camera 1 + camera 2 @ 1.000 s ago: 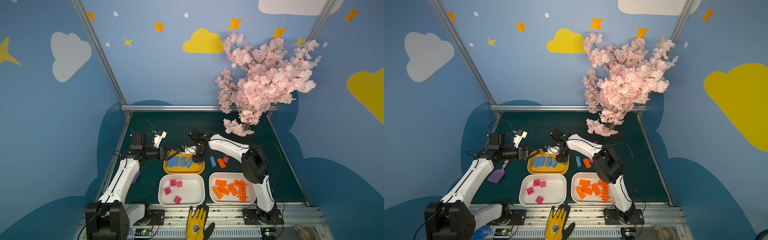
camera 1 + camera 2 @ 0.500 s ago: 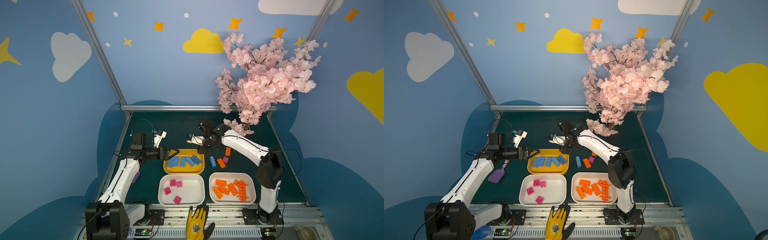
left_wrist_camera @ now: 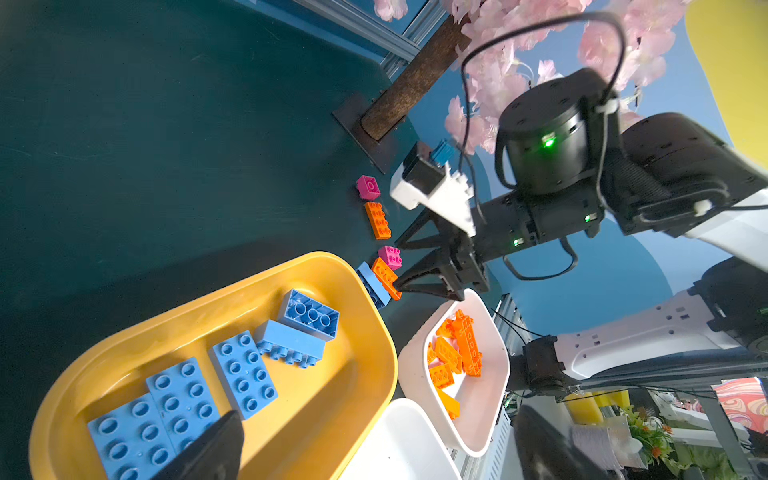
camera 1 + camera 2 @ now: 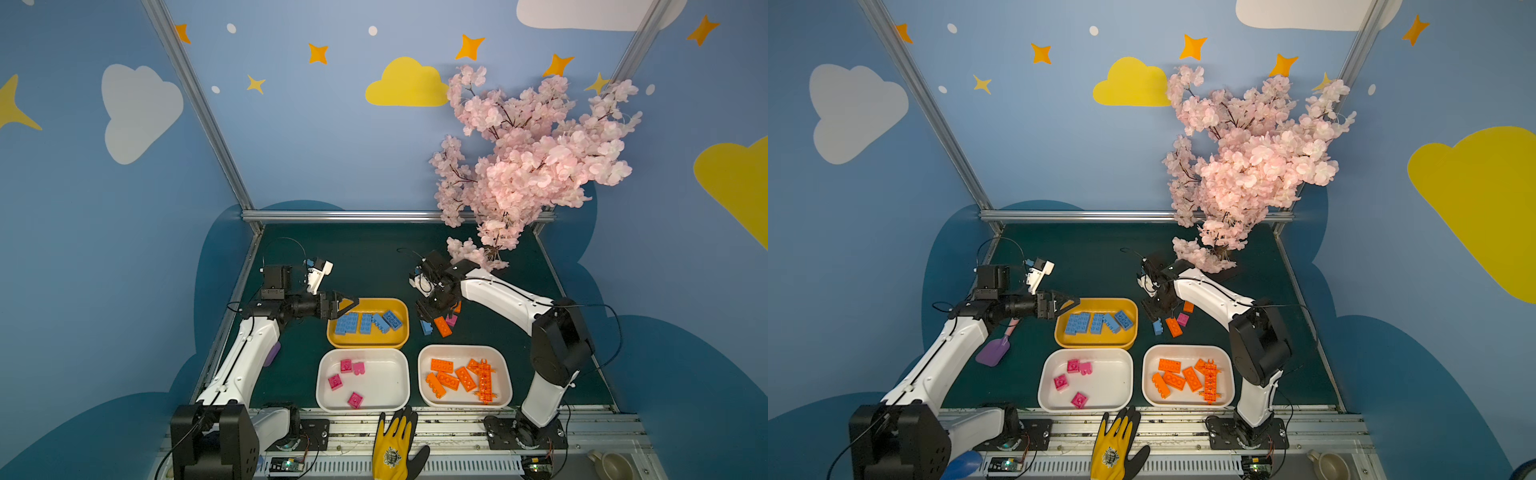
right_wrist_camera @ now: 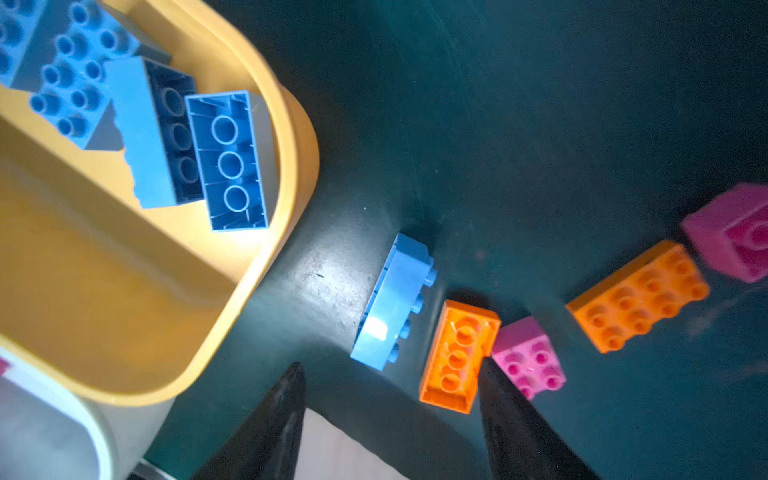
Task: Sort the legos into containers by color
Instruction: 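Return the right gripper to the pile and grasp another light blue brick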
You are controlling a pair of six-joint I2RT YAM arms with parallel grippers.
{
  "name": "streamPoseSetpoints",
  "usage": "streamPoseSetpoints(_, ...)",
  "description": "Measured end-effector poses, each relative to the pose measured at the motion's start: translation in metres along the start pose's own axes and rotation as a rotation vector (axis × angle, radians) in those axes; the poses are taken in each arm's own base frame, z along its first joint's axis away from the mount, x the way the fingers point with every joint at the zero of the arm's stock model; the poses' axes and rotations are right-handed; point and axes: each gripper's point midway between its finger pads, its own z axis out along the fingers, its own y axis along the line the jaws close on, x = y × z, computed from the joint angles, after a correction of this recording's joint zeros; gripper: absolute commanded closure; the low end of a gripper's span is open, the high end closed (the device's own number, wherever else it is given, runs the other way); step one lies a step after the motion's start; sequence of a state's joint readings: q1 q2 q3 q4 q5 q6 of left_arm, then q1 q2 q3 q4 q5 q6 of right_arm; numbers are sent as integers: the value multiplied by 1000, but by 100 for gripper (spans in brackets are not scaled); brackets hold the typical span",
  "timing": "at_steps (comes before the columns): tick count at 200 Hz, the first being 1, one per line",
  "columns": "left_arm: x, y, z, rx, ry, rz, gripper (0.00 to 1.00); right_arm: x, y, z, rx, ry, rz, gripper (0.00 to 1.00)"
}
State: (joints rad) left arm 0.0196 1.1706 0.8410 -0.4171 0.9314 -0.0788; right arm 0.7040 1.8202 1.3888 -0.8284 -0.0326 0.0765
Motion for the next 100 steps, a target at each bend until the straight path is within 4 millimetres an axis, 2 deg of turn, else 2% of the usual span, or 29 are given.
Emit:
streamPoseSetpoints(41, 0, 0, 0, 0, 0, 0, 0, 8, 3, 36, 24, 68, 78, 42)
streamPoseSetpoints(72, 1, 0, 0, 0, 1, -1, 1, 8, 1, 44, 36, 76, 103, 47)
streamPoseSetpoints(100, 1, 0, 0, 1, 0, 0, 1, 8, 0, 52, 38, 84, 114, 57)
